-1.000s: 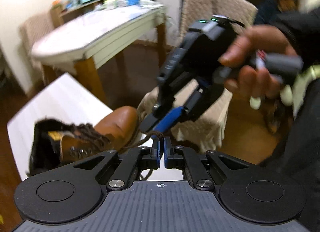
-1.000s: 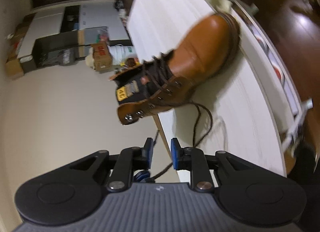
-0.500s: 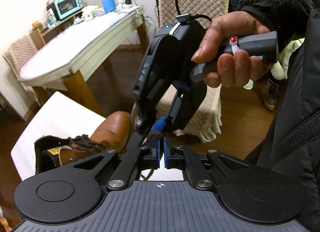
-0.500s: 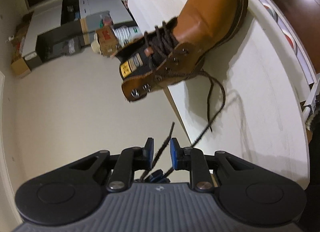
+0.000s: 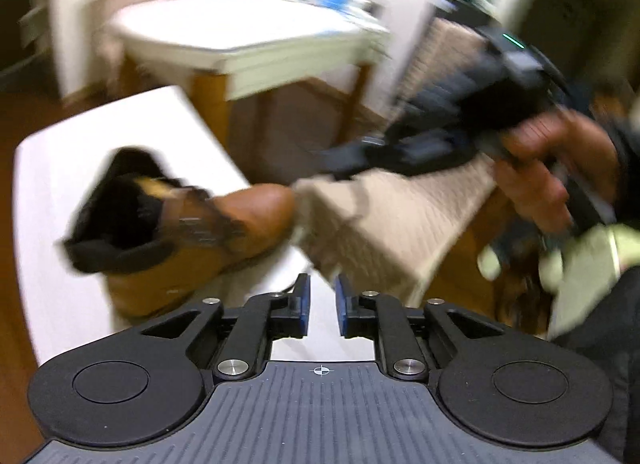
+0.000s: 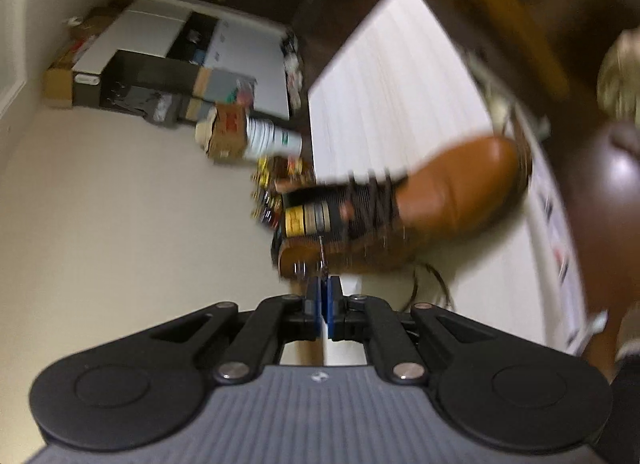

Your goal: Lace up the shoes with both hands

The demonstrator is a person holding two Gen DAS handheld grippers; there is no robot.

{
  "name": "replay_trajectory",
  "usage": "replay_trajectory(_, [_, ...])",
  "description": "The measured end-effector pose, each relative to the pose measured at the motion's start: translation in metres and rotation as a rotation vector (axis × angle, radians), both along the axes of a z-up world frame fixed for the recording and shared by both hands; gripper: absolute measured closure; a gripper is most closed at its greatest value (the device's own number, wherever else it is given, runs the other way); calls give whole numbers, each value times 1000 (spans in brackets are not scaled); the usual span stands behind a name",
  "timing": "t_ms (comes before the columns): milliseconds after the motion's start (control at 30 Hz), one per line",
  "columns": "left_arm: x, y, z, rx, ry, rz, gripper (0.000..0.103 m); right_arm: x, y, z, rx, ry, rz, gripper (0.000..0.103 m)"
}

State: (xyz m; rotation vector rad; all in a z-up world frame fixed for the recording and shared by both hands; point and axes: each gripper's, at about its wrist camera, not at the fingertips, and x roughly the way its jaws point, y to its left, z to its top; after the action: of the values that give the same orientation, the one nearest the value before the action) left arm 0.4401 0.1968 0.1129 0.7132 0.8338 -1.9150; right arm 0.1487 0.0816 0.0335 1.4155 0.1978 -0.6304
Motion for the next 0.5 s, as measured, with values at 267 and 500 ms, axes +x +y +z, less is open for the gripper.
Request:
replay_trajectory(267, [45,-72,10,114,36,300,83,10,-32,-3,-8,-32,110,99])
replay_trajectory(500, [34,-121,-8,240,24,265,82,18,-72,-11,-40,-51,198,99])
